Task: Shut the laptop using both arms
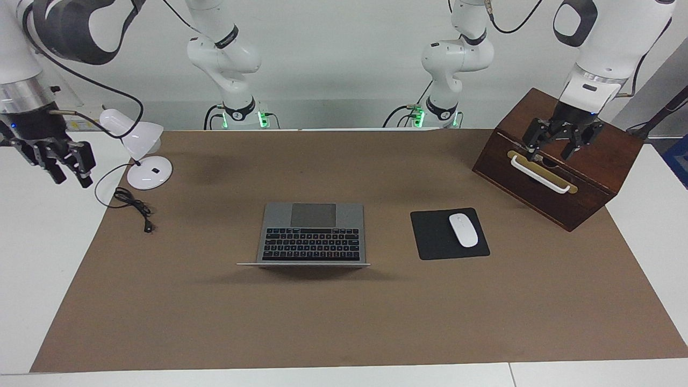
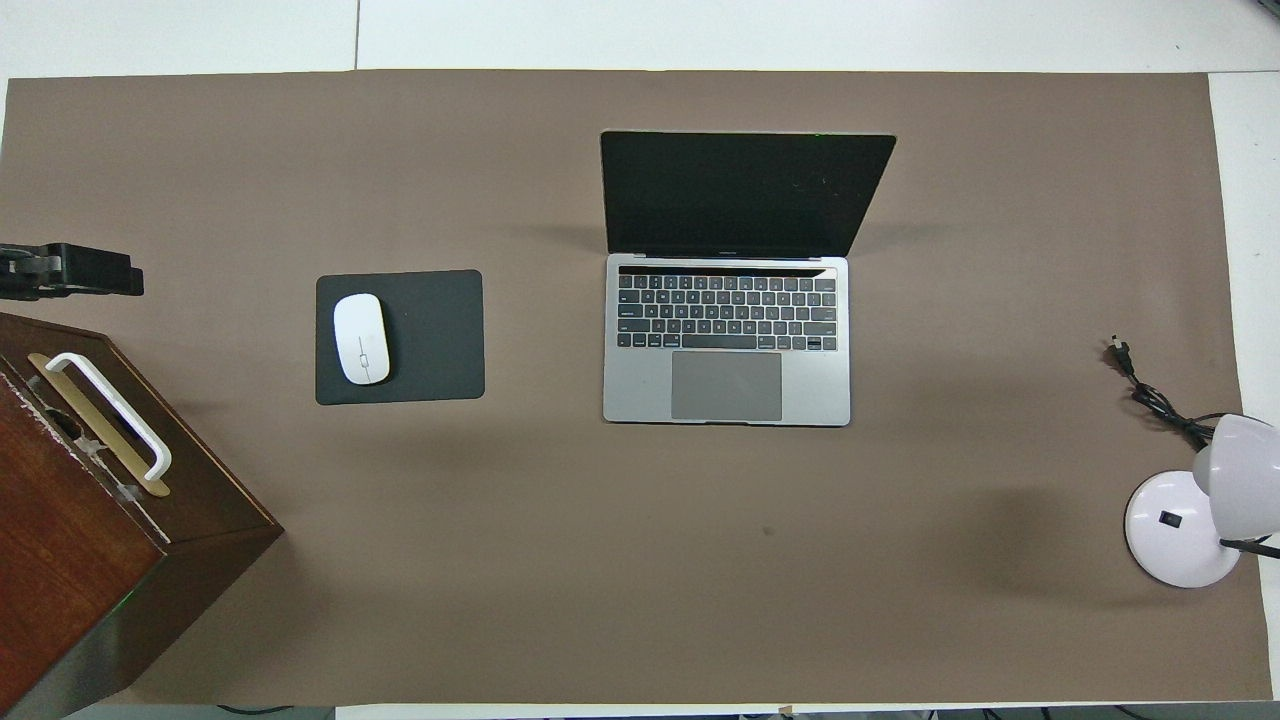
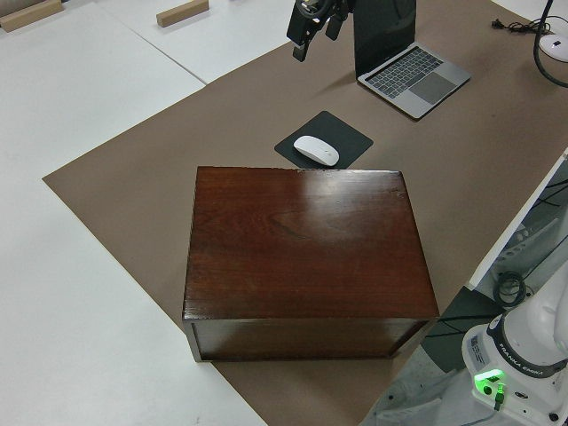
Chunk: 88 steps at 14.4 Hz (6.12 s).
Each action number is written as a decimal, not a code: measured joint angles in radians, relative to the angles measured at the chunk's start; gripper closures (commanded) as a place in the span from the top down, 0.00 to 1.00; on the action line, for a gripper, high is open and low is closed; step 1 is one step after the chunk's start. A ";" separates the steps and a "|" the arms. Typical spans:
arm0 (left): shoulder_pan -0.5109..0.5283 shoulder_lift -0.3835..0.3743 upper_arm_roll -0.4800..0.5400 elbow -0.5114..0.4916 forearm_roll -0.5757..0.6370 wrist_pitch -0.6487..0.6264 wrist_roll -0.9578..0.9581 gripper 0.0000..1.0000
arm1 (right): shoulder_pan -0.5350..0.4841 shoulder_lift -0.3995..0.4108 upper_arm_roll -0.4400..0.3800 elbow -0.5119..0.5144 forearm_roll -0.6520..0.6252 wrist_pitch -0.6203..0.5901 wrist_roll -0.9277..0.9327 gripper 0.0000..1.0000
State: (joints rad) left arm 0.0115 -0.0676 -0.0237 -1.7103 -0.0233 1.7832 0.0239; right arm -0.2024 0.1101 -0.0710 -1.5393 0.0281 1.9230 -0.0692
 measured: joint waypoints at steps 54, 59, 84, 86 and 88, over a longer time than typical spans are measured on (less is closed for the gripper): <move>-0.632 0.077 -0.002 -0.808 -0.128 1.450 0.007 0.00 | 0.497 0.365 0.023 0.223 -0.155 0.308 0.650 0.00; -0.677 0.198 -0.002 -0.803 -0.128 1.607 0.007 0.00 | 0.536 0.372 0.023 0.223 -0.156 0.380 0.741 0.00; -0.734 0.347 0.001 -0.755 -0.128 1.680 0.065 0.00 | 0.525 0.712 0.050 0.572 -0.271 0.693 0.831 0.00; -0.736 0.347 0.003 -0.756 -0.128 1.682 0.081 0.00 | 0.525 0.730 0.052 0.573 -0.271 0.715 0.831 0.00; -0.737 0.347 0.003 -0.758 -0.128 1.685 0.096 0.00 | 0.527 0.745 0.054 0.574 -0.271 0.717 0.831 0.00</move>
State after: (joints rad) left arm -0.7253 0.2798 -0.0205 -2.4686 -0.1514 3.4685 0.1198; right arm 0.3246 0.8547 -0.0173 -0.9656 -0.2432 2.6405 0.7622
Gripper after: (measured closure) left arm 0.991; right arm 0.991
